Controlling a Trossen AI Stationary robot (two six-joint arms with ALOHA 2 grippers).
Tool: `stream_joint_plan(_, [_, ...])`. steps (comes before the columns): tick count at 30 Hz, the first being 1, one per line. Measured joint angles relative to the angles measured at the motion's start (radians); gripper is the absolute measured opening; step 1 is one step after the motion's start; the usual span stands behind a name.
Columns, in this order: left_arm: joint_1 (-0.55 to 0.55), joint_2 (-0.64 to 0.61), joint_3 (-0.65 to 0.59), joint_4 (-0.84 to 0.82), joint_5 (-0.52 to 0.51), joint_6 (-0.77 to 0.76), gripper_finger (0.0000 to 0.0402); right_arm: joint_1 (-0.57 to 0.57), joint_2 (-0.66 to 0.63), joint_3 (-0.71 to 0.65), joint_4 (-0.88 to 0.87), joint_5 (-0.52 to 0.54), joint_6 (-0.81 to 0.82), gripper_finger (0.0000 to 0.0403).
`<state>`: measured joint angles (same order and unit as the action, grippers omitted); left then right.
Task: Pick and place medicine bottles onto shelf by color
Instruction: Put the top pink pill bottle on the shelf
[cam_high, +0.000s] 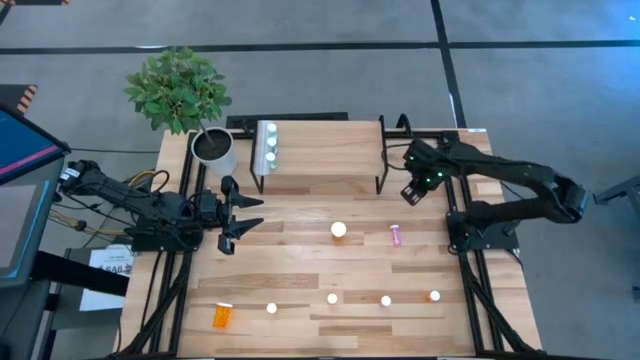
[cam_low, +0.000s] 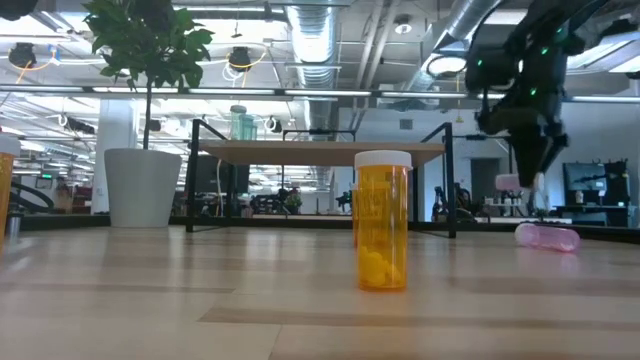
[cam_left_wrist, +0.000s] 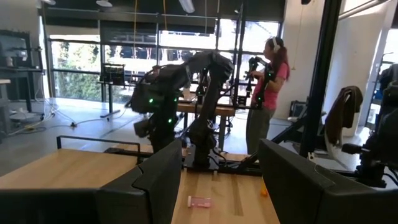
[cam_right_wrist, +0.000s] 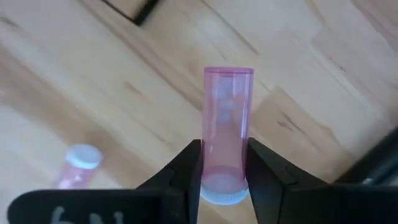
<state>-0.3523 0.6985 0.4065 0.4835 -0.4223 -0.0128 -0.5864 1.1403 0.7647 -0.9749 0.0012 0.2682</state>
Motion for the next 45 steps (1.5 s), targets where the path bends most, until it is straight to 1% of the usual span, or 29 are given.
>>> stream_joint_plan(6, [0.0,0.0,0.0,0.0,-0.001,-0.005,0.0201,0.055,-0.134,0.0,0.059,-0.076,0.101,0.0122])
stream_joint_plan(11, [0.001,0.002,0.0,0.0,0.012,-0.031,0.0201,0.085,-0.237,0.0,0.161,-0.14,0.18,0.0122])
stream_joint_plan(15, [0.0,0.024,0.0,0.001,0.028,-0.067,0.0201,0.111,-0.303,0.0,0.294,-0.187,0.231,0.0123])
stream_joint_plan(18, [0.0,0.057,0.0,0.002,0.033,-0.087,0.0201,0.134,-0.34,0.001,0.422,-0.189,0.261,0.0123])
stream_joint_plan(22, [0.0,0.109,-0.001,0.06,0.034,-0.091,0.0201,0.17,-0.355,0.001,0.595,-0.189,0.266,0.0123])
stream_joint_plan(28, [0.0,0.158,-0.001,0.076,0.044,-0.127,0.0201,0.231,-0.331,0.001,0.742,-0.214,0.268,0.0123])
stream_joint_plan(33, [0.0,0.172,-0.001,0.077,0.045,-0.162,0.0201,0.299,-0.271,0.001,0.848,-0.215,0.267,0.0123])
stream_joint_plan(38, [-0.008,0.172,-0.001,0.075,0.076,-0.195,0.0201,0.382,-0.164,0.001,1.022,-0.215,0.266,0.0123])
stream_joint_plan(45, [-0.053,0.172,-0.001,0.073,0.071,-0.211,0.0201,0.469,0.016,0.001,1.278,-0.215,0.251,0.0123])
